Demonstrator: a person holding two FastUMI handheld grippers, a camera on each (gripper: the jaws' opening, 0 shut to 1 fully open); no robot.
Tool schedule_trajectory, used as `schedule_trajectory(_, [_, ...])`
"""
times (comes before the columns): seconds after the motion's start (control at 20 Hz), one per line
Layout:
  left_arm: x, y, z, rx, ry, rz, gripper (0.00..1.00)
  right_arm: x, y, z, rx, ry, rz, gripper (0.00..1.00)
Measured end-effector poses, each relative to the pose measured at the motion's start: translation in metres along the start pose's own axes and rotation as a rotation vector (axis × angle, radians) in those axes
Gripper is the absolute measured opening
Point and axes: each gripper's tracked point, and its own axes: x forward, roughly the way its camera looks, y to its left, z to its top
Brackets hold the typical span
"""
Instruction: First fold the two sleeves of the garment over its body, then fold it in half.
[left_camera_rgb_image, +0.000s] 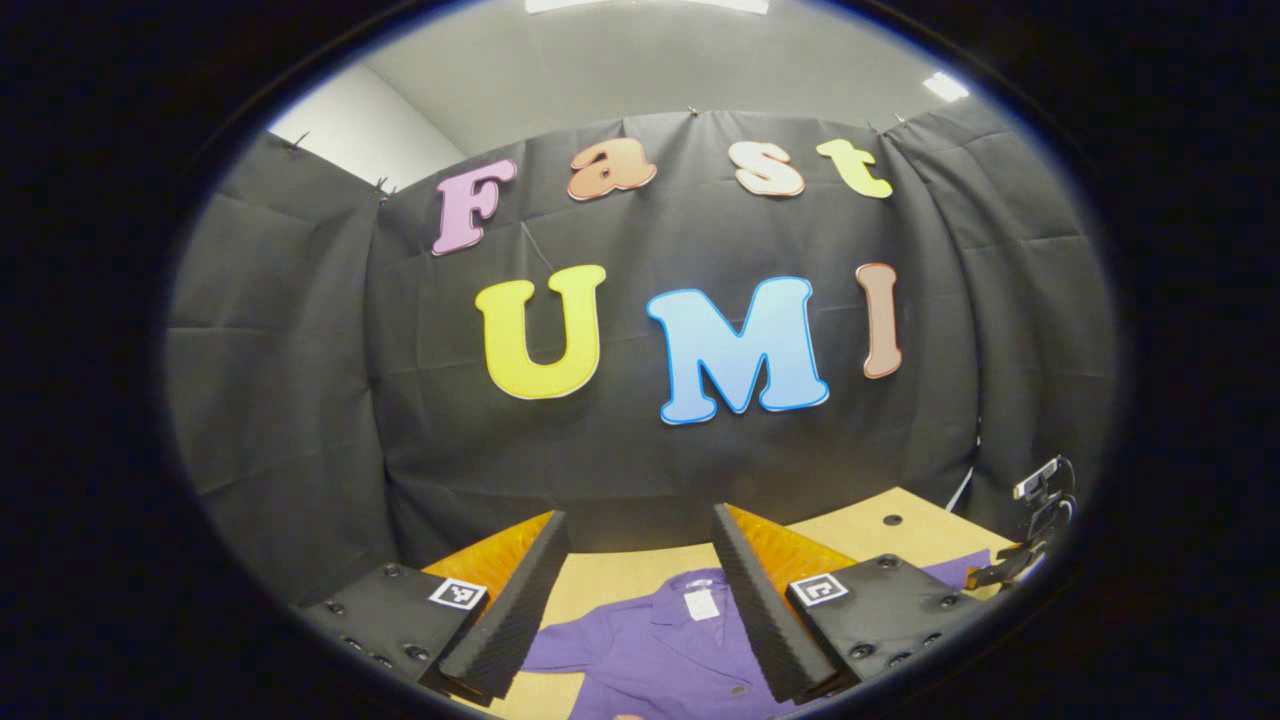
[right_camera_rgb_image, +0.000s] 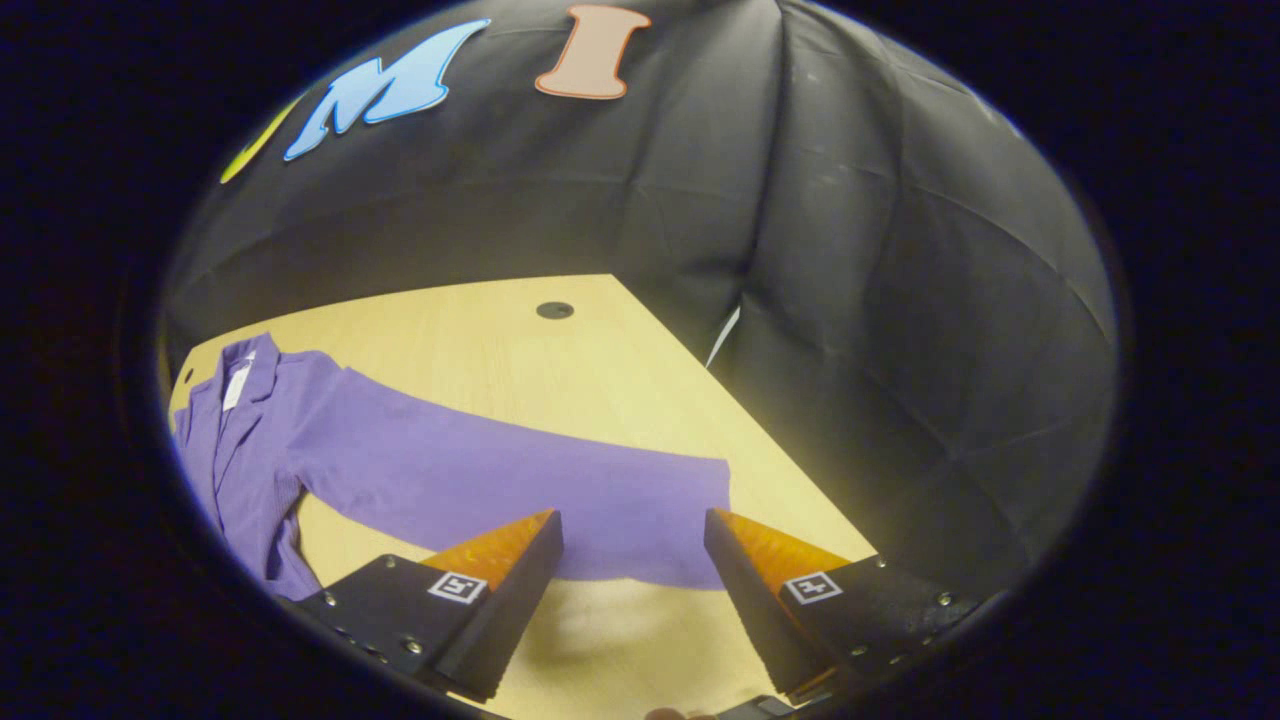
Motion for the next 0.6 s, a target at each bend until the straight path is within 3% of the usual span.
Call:
schedule_trajectory(0.25, [-0.005, 0.002, -0.003, -0.005, 0.020, 0.022, 0.93, 0.022, -0.012, -0.026, 0.015, 0.081, -0.014, 0.92])
schedule_trajectory(0.6, [-0.008, 0.004, -0.005, -0.006, 0.039, 0.041, 0.93, 0.036, -0.001, -0.047, 0.076, 0.137, 0.021, 0.96])
